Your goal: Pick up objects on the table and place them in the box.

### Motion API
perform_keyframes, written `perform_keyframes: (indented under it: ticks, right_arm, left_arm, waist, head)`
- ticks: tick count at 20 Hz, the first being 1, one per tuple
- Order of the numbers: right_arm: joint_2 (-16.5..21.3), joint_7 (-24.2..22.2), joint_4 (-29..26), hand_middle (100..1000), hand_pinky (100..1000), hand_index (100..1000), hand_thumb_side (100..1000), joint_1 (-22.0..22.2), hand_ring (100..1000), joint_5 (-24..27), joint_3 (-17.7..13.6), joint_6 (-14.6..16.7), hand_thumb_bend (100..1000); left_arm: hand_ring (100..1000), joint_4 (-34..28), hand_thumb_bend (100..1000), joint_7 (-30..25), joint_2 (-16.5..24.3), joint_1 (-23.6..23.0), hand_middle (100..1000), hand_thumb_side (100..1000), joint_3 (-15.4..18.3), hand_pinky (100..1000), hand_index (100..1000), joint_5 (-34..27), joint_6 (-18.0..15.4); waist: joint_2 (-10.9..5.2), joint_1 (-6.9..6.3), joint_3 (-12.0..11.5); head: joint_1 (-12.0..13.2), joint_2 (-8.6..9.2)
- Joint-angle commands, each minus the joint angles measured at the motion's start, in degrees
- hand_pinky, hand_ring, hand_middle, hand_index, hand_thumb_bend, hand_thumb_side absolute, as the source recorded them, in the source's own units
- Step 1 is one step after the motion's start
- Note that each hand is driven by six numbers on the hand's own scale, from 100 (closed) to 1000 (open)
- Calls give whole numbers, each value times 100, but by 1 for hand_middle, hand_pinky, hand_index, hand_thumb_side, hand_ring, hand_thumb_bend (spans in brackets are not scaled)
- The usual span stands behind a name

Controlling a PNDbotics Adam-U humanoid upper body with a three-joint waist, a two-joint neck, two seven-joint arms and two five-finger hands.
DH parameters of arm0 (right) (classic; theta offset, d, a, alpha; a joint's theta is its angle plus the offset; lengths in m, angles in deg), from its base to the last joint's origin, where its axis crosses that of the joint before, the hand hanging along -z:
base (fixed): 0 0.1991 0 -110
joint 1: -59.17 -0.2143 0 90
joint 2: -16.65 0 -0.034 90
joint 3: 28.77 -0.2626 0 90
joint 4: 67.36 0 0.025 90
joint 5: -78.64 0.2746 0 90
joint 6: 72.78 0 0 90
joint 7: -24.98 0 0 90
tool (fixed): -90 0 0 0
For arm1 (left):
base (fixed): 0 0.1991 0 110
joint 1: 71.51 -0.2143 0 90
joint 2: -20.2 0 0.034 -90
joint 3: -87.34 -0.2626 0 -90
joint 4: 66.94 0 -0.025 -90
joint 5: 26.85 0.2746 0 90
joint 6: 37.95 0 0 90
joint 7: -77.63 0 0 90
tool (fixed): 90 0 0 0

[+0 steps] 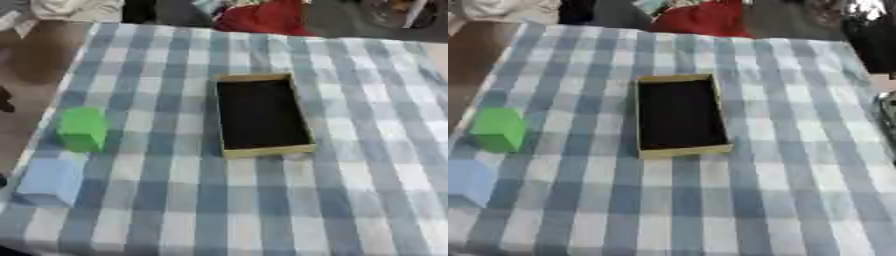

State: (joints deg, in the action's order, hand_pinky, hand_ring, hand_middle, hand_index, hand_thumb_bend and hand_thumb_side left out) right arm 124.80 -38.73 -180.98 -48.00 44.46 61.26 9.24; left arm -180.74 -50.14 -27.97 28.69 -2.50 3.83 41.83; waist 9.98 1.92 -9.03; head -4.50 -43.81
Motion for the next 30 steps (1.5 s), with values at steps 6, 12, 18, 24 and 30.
perform_keyframes:
  ticks: [6, 12, 18, 24, 30]
  right_arm:
    - [154, -27, -96, 865, 847, 857, 1000, -105, 838, -10, -34, 10, 100]
    - [135, -44, -96, 865, 847, 854, 1000, -142, 836, 2, -22, 21, 100]
    - [123, -41, -96, 864, 847, 852, 1000, -130, 835, 11, -30, 13, 100]
    - [119, -37, -96, 863, 847, 851, 1000, -137, 835, 20, -27, 16, 100]
    - [112, -45, -96, 861, 847, 849, 1000, -144, 833, 34, -23, 13, 100]
  left_arm:
    - [890, -80, 605, -214, 162, 133, 859, 620, -141, 908, 880, -464, 31]
    - [869, -80, 651, -255, 134, 159, 857, 610, -345, 890, 890, -687, 186]
    - [786, -80, 670, 1, 145, 192, 768, 569, -423, 836, 862, -796, 594]
    - [771, -80, 679, 440, 144, 195, 757, 556, -548, 823, 855, -622, 912]
    - [725, -80, 691, 404, 130, 197, 767, 526, -644, 765, 882, -424, 1150]
  waist:
    - [-12, 13, 15]
    - [29, 41, 25]
    - [50, 49, 35]
    - [60, 51, 43]
    - [86, 59, 50]
  head:
    - [35, -31]
    - [57, -31]
    - [59, -31]
    - [79, -31]
    - [64, -31]
